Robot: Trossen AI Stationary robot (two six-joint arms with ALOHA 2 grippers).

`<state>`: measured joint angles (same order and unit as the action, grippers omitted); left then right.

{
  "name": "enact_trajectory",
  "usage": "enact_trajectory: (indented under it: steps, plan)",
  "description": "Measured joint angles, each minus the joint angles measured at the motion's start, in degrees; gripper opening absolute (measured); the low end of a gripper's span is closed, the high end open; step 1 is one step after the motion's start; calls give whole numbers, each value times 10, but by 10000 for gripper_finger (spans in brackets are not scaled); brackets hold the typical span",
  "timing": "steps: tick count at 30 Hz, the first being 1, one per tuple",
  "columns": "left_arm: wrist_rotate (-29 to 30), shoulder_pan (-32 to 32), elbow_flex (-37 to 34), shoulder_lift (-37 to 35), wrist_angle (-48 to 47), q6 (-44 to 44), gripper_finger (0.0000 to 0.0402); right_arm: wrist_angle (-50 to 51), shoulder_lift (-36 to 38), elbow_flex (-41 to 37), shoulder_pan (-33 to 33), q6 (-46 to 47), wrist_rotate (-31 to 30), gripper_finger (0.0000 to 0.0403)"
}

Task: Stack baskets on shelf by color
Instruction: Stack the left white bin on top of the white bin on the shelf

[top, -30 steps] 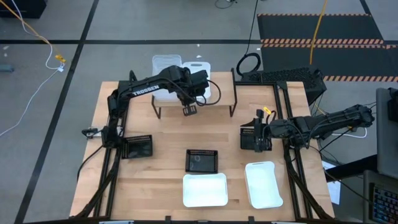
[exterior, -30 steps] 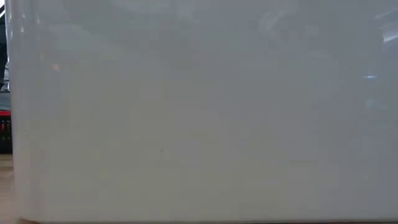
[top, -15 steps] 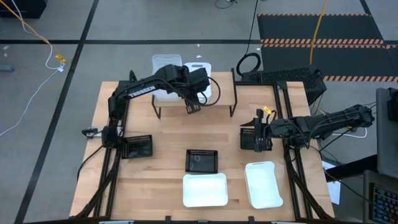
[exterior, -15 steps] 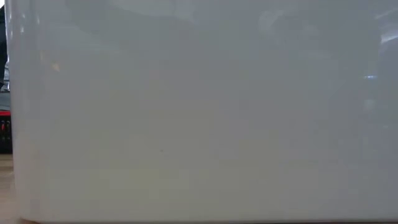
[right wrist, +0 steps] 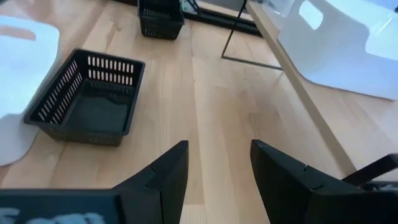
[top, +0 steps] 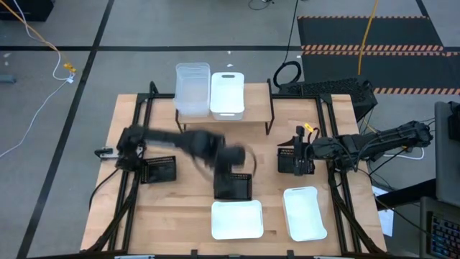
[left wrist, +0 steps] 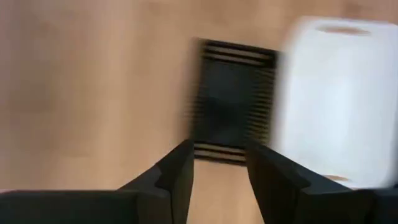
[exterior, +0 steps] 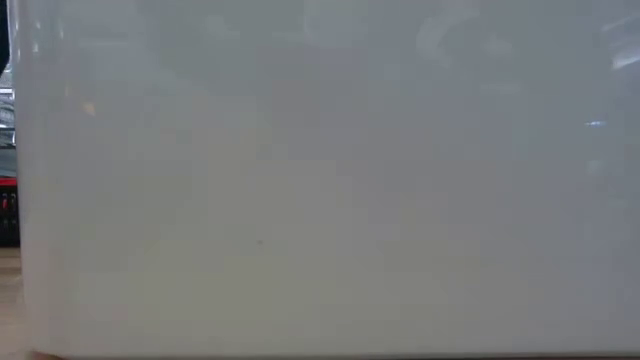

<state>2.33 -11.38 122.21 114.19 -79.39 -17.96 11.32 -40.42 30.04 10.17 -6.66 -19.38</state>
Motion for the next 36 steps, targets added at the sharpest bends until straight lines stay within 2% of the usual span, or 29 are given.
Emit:
enact_trajectory:
  steps: [2,4,7,9,16,20,23,27,30,36]
  plan:
    - [-2,-46,-34,1,49,-59,135,-7,0,0,0,1,0,169]
    - [9,-81,-64,1,101,-164,132,-14,0,0,0,7,0,169]
    - [37,-114,-98,1,151,-414,136,-33,0,0,0,20,1,169]
    - [36,-134,-122,1,179,-545,143,-41,0,0,0,32,2,169]
    - [-26,-190,-223,1,193,-785,191,-44,-1,-1,1,70,2,169]
    - [-33,-195,-250,1,197,-806,227,-45,-2,-7,1,70,2,169]
    - [-25,-188,-254,1,199,-778,246,-46,-2,-7,1,59,2,169]
    - [-18,-171,-256,1,187,-756,246,-45,-2,-7,1,50,2,169]
    - [-27,-159,-273,1,185,-754,213,-36,-2,-7,1,50,2,169]
    - [-61,-148,-303,1,197,-726,95,-21,-2,-8,1,59,2,169]
